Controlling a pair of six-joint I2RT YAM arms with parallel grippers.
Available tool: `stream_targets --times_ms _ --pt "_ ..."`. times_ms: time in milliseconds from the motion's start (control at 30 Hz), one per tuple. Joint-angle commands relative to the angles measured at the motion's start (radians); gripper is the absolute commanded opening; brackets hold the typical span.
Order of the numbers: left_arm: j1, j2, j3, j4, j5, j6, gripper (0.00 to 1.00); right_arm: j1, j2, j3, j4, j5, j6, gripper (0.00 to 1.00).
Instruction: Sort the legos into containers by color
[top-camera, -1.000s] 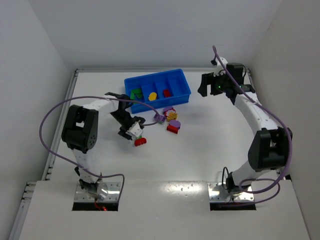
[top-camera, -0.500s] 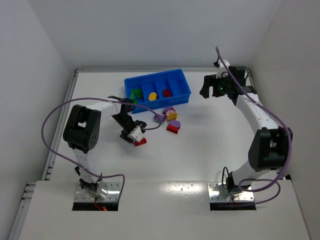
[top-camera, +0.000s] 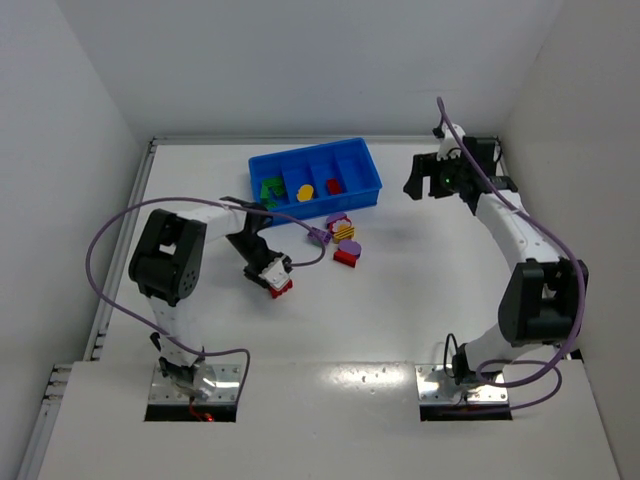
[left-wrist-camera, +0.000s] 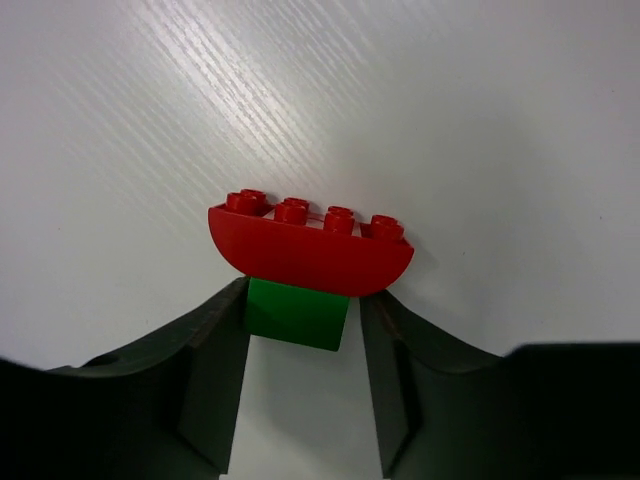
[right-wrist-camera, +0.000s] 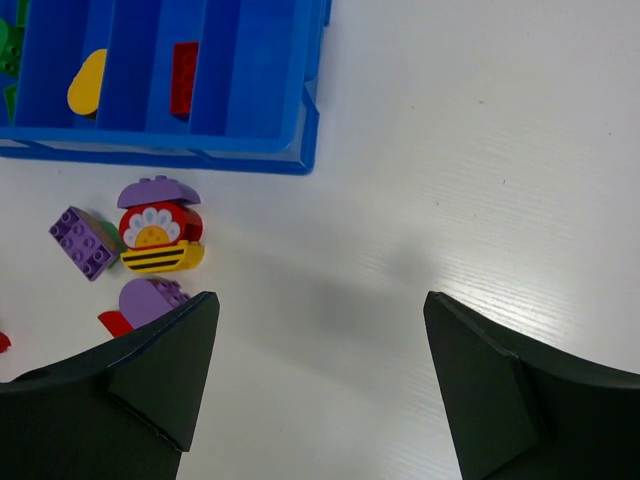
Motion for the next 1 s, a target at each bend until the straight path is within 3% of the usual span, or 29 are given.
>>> stream_targets --times_ms 0,333,500,533,600,633,667,733,800,833,967 --pt "-0.021 0.005 -0.018 -0.021 0.048 0.817 0.49 -0.014 -0.042 -0.009 0.019 -0.019 0.014 0.84" --pt "-0.031 -0.061 -0.066 0.023 0.070 0.723 0.21 -0.024 -0.042 -0.018 0.019 -0.048 0.024 0.84" --pt "-0.054 -0.171 -0.084 0.129 0.238 0.443 0.16 -0.013 -0.042 -0.027 0.019 -0.175 0.042 0.84" --pt "-0.063 -0.230 -0.085 0.244 0.282 0.201 0.14 -0.013 -0.042 -0.027 0.019 -0.215 0.071 0.84" --pt "-0.096 -0.295 -0.098 0.406 0.282 -0.105 0.14 -0.004 -0.024 -0.027 0.039 -0.351 0.132 0.84" --pt "-0.097 -0.327 -0.109 0.504 0.270 -0.429 0.14 -0.004 -0.015 -0.027 0.056 -0.393 0.212 0.84" --pt "-0.112 -0.384 -0.123 0.690 0.220 -0.570 0.14 0.006 0.007 -0.036 0.077 -0.430 0.253 0.84" --pt "-0.127 -0.424 -0.132 0.808 0.151 -0.870 0.12 0.016 0.030 -0.036 0.161 -0.522 0.374 0.84" --pt "-0.141 -0.446 -0.120 0.934 0.057 -1.054 0.08 0.030 0.079 -0.021 0.224 -0.600 0.436 0.84" --pt "-0.141 -0.456 -0.109 0.966 0.040 -1.234 0.03 0.048 0.097 0.017 0.225 -0.615 0.476 0.84" --pt "-0.141 -0.447 -0.036 1.061 -0.038 -1.611 0.00 0.084 0.188 0.117 0.237 -0.671 0.539 0.84"
